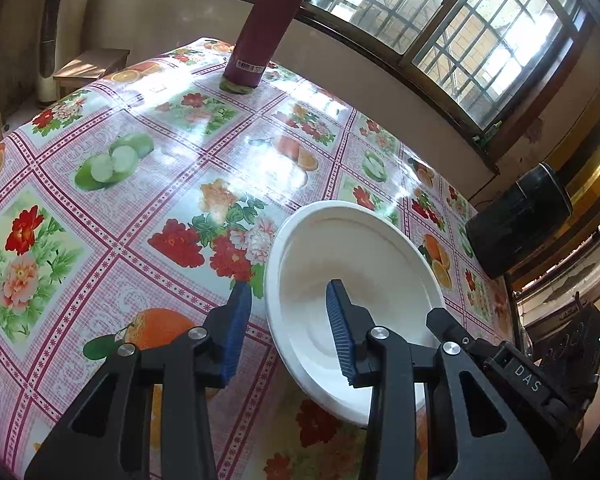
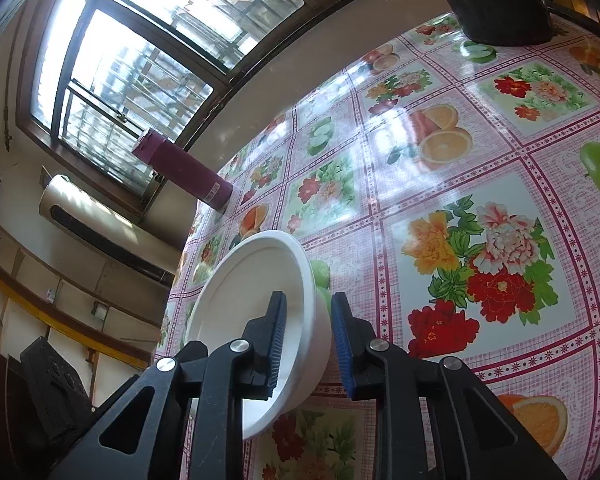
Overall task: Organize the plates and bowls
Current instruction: 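Close both tools on the white bowl rim, then lift the white bowl with both tools and carry it toward the stack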
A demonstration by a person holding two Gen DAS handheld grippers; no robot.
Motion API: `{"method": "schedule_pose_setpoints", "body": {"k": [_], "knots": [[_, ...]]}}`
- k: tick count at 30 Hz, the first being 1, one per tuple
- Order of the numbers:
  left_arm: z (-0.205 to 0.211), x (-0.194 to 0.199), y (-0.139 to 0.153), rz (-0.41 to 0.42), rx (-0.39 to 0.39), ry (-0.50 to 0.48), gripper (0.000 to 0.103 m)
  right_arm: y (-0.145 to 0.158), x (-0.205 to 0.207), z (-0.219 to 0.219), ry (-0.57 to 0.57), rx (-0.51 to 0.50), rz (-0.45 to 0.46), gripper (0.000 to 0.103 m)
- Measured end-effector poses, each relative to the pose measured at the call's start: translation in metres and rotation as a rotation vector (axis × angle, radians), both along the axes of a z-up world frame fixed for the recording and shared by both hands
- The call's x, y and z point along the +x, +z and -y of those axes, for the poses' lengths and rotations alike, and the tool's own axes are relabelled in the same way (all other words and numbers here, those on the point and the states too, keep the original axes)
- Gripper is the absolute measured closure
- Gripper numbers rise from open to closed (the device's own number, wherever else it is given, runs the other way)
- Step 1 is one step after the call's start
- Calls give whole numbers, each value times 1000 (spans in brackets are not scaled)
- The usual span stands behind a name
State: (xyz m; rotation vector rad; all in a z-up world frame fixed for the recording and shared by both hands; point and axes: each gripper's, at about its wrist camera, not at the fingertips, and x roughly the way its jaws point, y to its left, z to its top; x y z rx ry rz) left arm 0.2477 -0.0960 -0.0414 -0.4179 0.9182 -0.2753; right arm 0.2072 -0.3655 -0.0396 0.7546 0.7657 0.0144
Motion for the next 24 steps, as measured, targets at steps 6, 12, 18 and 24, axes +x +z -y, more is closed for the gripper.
{"method": "schedule_pose_setpoints", "body": {"k": [6,12,18,24], "knots": [[-3,11,-19,-88,-141,-52,88,-2,0,-1,-11,-13,-9,86],[-3,9,-22,-105,-156,-53,89,-3,-1,1,-16,-10,-8,86],[0,7,-20,-101,-140,-54,90,0,-3,1,-16,-14,-1,86],[2,6,-19,-105,-132,-58,90,-2,-7,2,-20,-6,-14,86]]}}
